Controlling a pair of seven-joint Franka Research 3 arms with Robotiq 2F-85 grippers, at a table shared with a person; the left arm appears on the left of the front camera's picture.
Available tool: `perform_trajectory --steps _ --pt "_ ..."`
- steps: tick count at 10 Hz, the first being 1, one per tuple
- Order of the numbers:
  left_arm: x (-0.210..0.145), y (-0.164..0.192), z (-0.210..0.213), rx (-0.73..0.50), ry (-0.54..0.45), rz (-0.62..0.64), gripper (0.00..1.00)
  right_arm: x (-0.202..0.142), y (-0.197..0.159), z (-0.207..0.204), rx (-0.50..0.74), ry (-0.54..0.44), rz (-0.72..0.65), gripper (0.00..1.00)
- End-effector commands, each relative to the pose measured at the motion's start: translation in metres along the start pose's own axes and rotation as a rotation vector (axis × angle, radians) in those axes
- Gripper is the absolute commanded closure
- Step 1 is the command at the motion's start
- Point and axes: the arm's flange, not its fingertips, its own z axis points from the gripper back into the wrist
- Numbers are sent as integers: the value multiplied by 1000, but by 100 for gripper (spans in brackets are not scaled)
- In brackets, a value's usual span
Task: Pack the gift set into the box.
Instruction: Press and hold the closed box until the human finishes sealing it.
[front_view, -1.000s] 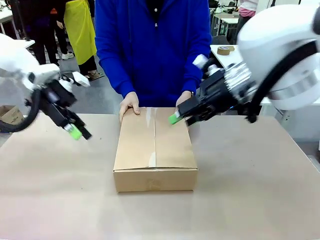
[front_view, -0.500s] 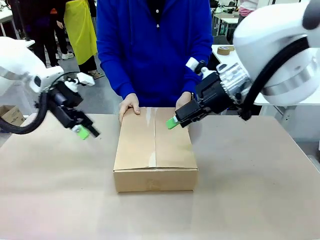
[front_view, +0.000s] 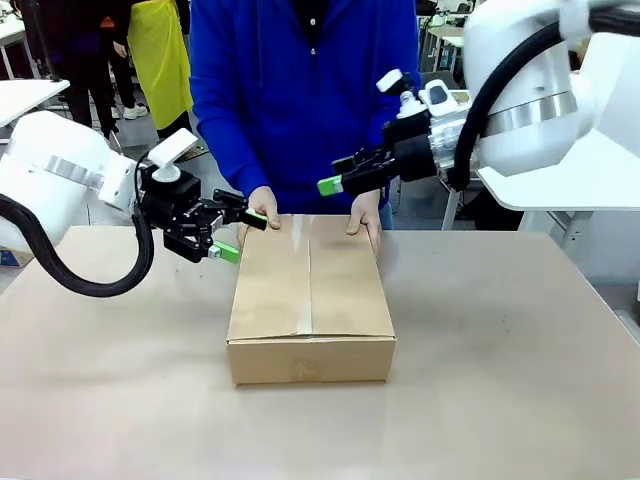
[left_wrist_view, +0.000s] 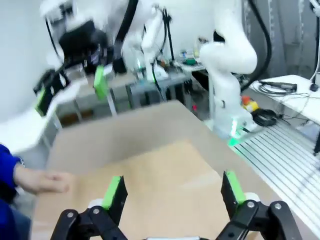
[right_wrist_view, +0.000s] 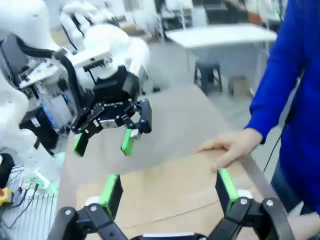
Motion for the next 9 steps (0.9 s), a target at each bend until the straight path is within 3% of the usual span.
perform_trajectory --steps 1,2,3,4,5,6,9 --pt "6 3 -2 -30 94 107 0 18 15 -12 -38 114 -45 0" --pt "6 3 -2 -30 94 107 0 18 15 -12 -38 114 -45 0" --pt "6 3 -2 -30 94 107 0 -11 -8 4 3 -7 -3 0" --pt "-3 0 0 -4 23 31 0 -13 -10 0 131 156 189 0" --pt "-11 4 -3 124 81 -6 0 -24 -20 -1 160 127 301 0" --pt "-21 5 -3 168 102 25 0 -43 -29 -2 199 97 364 0" --pt "-35 11 0 316 166 58 0 -73 -38 -34 233 41 384 0"
